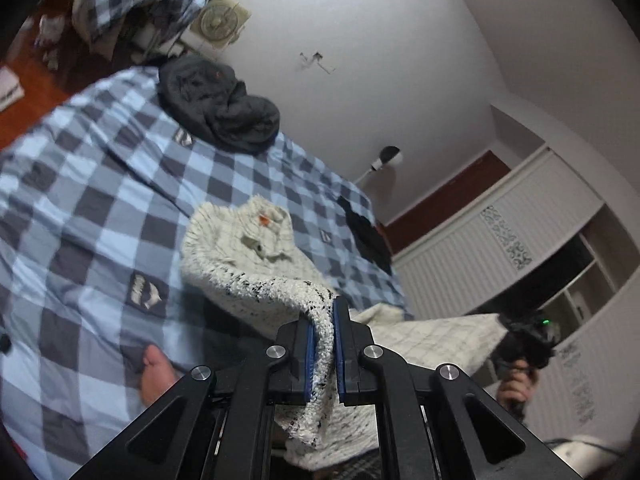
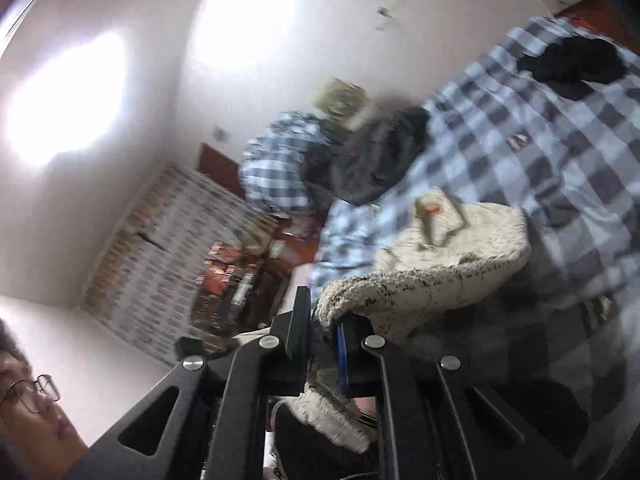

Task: Fold small clothes
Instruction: 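Lift the shirt edge with both grippers and fold it over onto the shirt, then open both grippers and release the folded shirt onto the bed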

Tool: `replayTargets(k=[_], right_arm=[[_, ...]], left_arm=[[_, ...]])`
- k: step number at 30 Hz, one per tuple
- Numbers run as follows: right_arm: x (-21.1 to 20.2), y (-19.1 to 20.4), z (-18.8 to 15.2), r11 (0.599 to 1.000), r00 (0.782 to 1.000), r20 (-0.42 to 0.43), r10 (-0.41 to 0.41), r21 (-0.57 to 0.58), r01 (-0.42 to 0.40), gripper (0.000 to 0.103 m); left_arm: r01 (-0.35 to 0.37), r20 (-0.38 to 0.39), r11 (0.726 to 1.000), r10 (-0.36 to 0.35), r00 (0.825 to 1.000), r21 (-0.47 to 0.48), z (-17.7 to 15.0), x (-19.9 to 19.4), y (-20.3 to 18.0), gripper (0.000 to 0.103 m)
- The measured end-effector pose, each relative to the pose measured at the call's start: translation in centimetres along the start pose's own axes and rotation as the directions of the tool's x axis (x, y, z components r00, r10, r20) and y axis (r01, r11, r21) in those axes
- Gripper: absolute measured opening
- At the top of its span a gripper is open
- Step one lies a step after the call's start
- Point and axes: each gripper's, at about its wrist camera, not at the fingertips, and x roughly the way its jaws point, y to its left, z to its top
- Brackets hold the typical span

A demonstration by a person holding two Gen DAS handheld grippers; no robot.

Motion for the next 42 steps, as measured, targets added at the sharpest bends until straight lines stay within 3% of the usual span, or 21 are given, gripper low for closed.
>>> replayTargets(k=[6, 10, 12, 14, 15, 16, 18, 19, 20, 21, 24, 25, 28, 29, 31, 32, 35, 37, 39, 41, 42], right_arm=[[6.0, -4.4, 4.5, 0.982, 0.989, -0.093, -0.112, 0.139, 0.124, 0.007], [9.6, -7.1, 15.4, 0.956, 0.981, -0.099, -0.166, 0.227, 0.185, 0.007], [11.4, -10.7, 20.7, 0.929, 0.986, -0.054, -0.157, 0.331, 0.166, 0.013], [14.9, -16.5, 24.7, 0.898, 0.991, -0.046, -0.129, 0.418, 0.136, 0.024], [15.6, -18.7, 24.6, 0.853, 0.984, -0.055, -0.170, 0.492, 0.175, 0.025], [16.0, -20.3, 24.0, 0.808, 0.970, -0.065, -0.235, 0.542, 0.232, 0.027], [16.5, -21.5, 22.6, 0.792, 0.945, -0.066, -0.320, 0.529, 0.305, 0.041], [16.6, -21.3, 22.0, 0.810, 0.948, -0.055, -0.314, 0.505, 0.298, 0.062], [16.7, -20.8, 20.8, 0.834, 0.945, -0.055, -0.321, 0.456, 0.310, 0.080], [16.6, -20.2, 19.9, 0.843, 0.934, -0.063, -0.351, 0.414, 0.344, 0.084], [17.3, -19.0, 16.3, 0.842, 0.894, -0.101, -0.436, 0.305, 0.445, 0.087], [17.8, -19.0, 15.8, 0.835, 0.880, -0.134, -0.456, 0.278, 0.475, 0.087], [19.9, -20.0, 14.7, 0.755, 0.754, -0.241, -0.611, 0.109, 0.646, 0.087], [20.4, -20.5, 14.4, 0.706, 0.692, -0.257, -0.675, 0.048, 0.707, 0.087], [21.4, -21.6, 14.0, 0.668, 0.629, -0.301, -0.717, -0.041, 0.743, 0.087], [21.7, -22.4, 14.0, 0.677, 0.626, -0.328, -0.707, -0.056, 0.734, 0.087], [22.2, -24.1, 14.1, 0.705, 0.646, -0.374, -0.665, -0.030, 0.708, 0.087], [22.8, -25.0, 14.1, 0.709, 0.637, -0.400, -0.658, -0.044, 0.704, 0.087], [23.7, -25.4, 13.8, 0.703, 0.606, -0.430, -0.669, -0.100, 0.705, 0.086], [24.1, -25.5, 13.7, 0.638, 0.533, -0.407, -0.742, -0.182, 0.748, 0.046], [24.0, -25.7, 13.8, 0.623, 0.517, -0.409, -0.752, -0.184, 0.761, 0.042]], left_arm=[[-0.087, -0.053, 0.995, 0.085, 0.995, -0.042, 5.4, 6.1, 2.8, 0.007], [-0.212, -0.076, 0.971, 0.205, 0.976, -0.109, 14.6, 14.5, 7.6, 0.008], [-0.366, -0.162, 0.919, 0.343, 0.925, -0.144, 18.6, 20.4, 11.5, 0.010], [-0.512, -0.253, 0.851, 0.474, 0.844, -0.114, 19.5, 23.8, 13.6, 0.014], [-0.587, -0.283, 0.807, 0.550, 0.786, -0.064, 19.5, 25.2, 14.0, 0.015], [-0.619, -0.275, 0.785, 0.590, 0.759, -0.021, 19.2, 25.9, 13.8, 0.018], [-0.614, -0.216, 0.789, 0.604, 0.767, 0.025, 18.3, 26.2, 13.2, 0.048], [-0.620, -0.208, 0.784, 0.612, 0.763, 0.031, 17.9, 26.1, 13.0, 0.101], [-0.624, -0.173, 0.781, 0.619, 0.766, 0.031, 17.3, 25.9, 13.0, 0.103], [-0.621, -0.156, 0.783, 0.618, 0.771, 0.035, 16.9, 25.9, 13.0, 0.103], [-0.613, -0.142, 0.785, 0.619, 0.772, 0.089, 14.6, 26.3, 12.3, 0.103], [-0.626, -0.132, 0.770, 0.638, 0.759, 0.124, 13.4, 26.6, 11.8, 0.103], [-0.656, -0.143, 0.719, 0.692, 0.708, 0.231, 10.3, 27.4, 9.7, 0.103], [-0.640, -0.164, 0.721, 0.688, 0.707, 0.267, 8.7, 27.9, 9.5, 0.103], [-0.607, -0.182, 0.733, 0.671, 0.718, 0.307, 6.4, 28.3, 9.7, 0.103], [-0.597, -0.184, 0.734, 0.668, 0.721, 0.323, 5.4, 28.7, 10.0, 0.103], [-0.601, -0.238, 0.705, 0.701, 0.673, 0.377, 3.4, 30.5, 12.4, 0.103], [-0.583, -0.273, 0.721, 0.687, 0.673, 0.375, 3.2, 30.3, 13.3, 0.103], [-0.567, -0.303, 0.744, 0.665, 0.683, 0.354, 2.9, 30.3, 14.0, 0.103], [-0.595, -0.303, 0.735, 0.677, 0.671, 0.325, 2.8, 30.4, 14.7, 0.103], [-0.627, -0.297, 0.715, 0.699, 0.650, 0.310, 2.8, 30.5, 15.4, 0.103]])
